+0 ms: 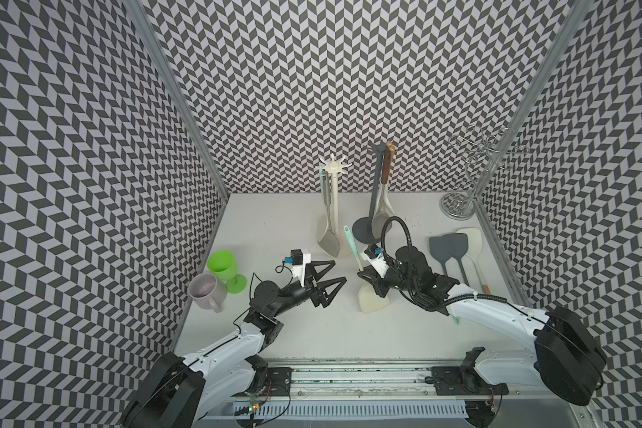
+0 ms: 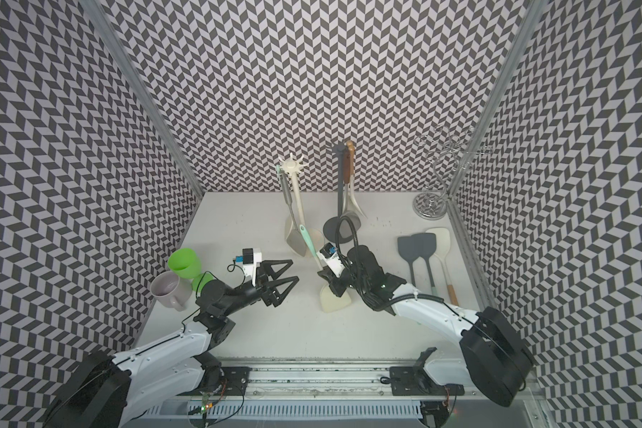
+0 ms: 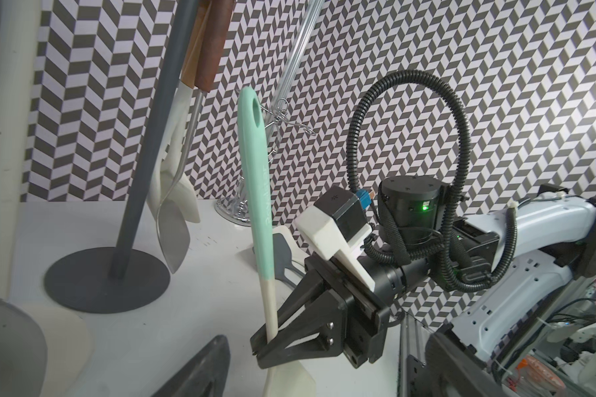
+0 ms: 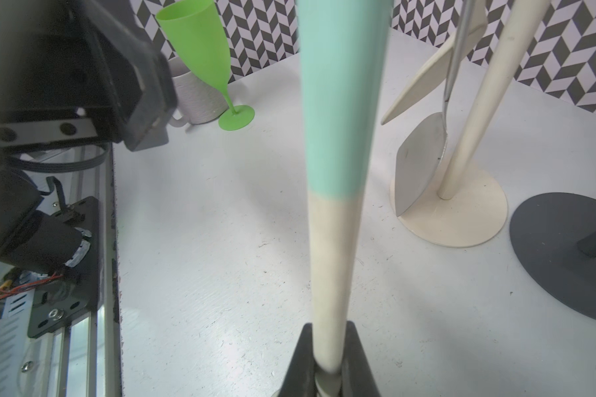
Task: Take the spatula off the kitchen utensil rack
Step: Place the spatula at the center of the board.
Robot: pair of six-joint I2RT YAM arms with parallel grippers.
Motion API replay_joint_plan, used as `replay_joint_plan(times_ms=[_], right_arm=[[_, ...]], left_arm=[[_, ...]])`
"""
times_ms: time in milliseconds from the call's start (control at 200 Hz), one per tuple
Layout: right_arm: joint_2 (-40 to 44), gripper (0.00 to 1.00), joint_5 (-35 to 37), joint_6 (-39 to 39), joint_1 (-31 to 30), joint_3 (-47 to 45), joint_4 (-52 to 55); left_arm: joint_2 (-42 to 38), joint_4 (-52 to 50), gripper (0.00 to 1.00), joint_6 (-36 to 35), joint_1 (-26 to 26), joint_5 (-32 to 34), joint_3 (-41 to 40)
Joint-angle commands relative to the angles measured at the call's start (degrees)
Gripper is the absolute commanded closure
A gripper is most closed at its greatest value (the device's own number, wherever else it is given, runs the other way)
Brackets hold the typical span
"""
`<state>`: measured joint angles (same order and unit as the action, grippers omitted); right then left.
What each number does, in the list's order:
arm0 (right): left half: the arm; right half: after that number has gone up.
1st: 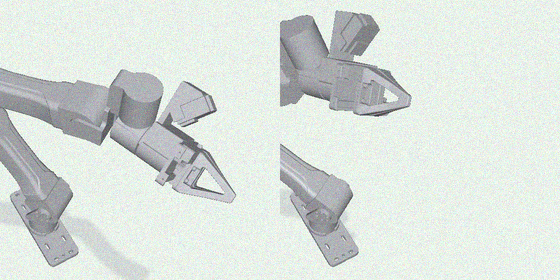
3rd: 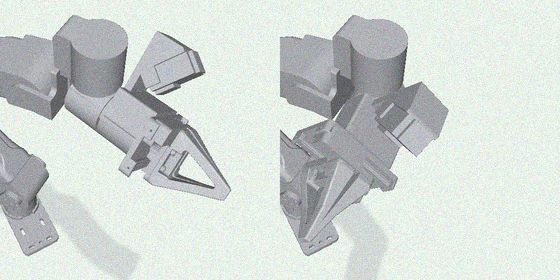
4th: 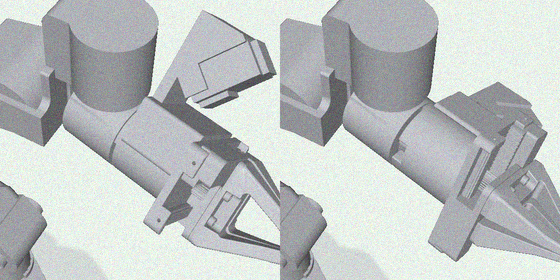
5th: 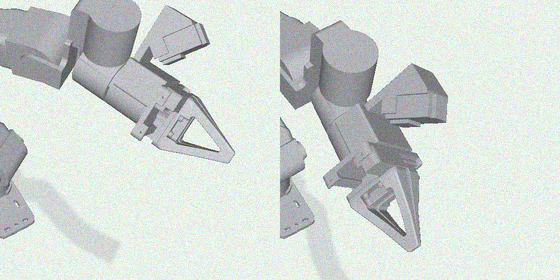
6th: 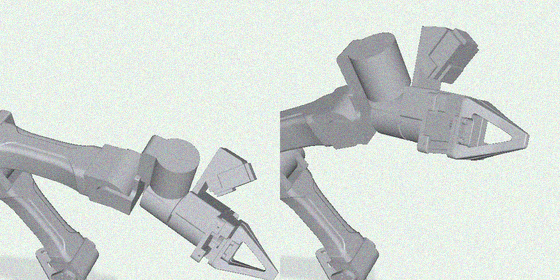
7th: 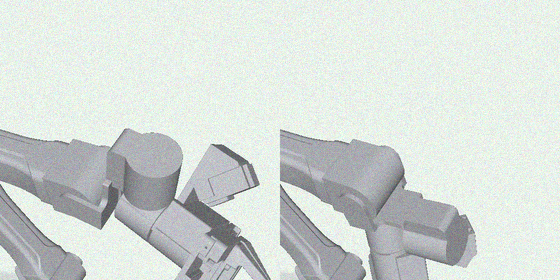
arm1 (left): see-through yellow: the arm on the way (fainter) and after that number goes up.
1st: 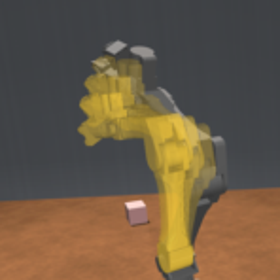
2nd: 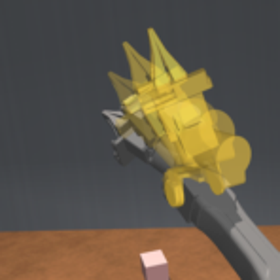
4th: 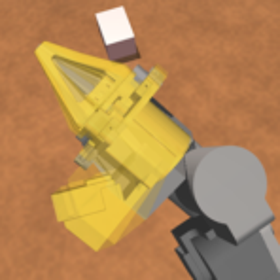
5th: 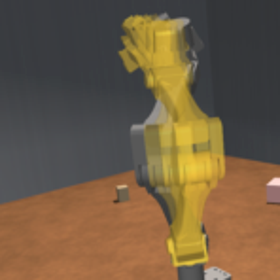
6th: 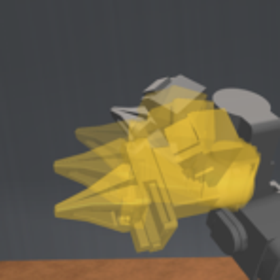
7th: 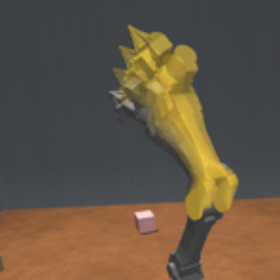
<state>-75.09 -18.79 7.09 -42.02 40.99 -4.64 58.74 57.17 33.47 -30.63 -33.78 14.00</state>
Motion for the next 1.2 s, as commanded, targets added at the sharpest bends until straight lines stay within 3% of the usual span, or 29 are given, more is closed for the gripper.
replay_joint_plan(times_ms=[0, 381, 786, 851, 931, 1037, 1127, 1197], right_arm=[[-0.33, 1.00, -3.18, 3.69, -1.72, 2.14, -2.49], [-1.61, 1.00, -2.96, 5.37, -4.44, 2.91, -2.37], [-3.37, 1.00, -2.35, 6.79, -6.58, 3.96, -0.81], [-3.28, 1.00, -2.31, 6.78, -6.66, 3.92, -0.78], [-3.05, 1.00, -2.48, 6.84, -6.74, 3.83, -0.78], [-3.06, 1.00, -2.79, 6.97, -6.84, 3.83, -0.77], [-3.30, 1.00, -3.07, 7.07, -6.93, 3.93, -0.59], [-3.48, 1.00, -3.57, 7.22, -6.98, 4.03, -0.45]], left_arm=[[1.31, 3.85, 0.14, 2.02, 0.95, -3.23, 1.82], [6.68, 13.88, 0.33, 7.72, 4.12, -7.25, 1.98], [7.01, 11.55, 0.57, 6.42, 5.25, -6.74, 3.39], [6.85, 10.12, 0.57, 5.70, 5.48, -6.11, 3.58], [6.59, 8.77, 0.46, 4.97, 5.73, -5.19, 3.49], [6.13, 7.87, 0.45, 4.41, 5.98, -4.55, 3.49], [6.03, 8.00, 0.59, 4.49, 5.95, -4.87, 3.58], [6.20, 7.73, 0.59, 4.58, 5.97, -4.78, 3.84]])
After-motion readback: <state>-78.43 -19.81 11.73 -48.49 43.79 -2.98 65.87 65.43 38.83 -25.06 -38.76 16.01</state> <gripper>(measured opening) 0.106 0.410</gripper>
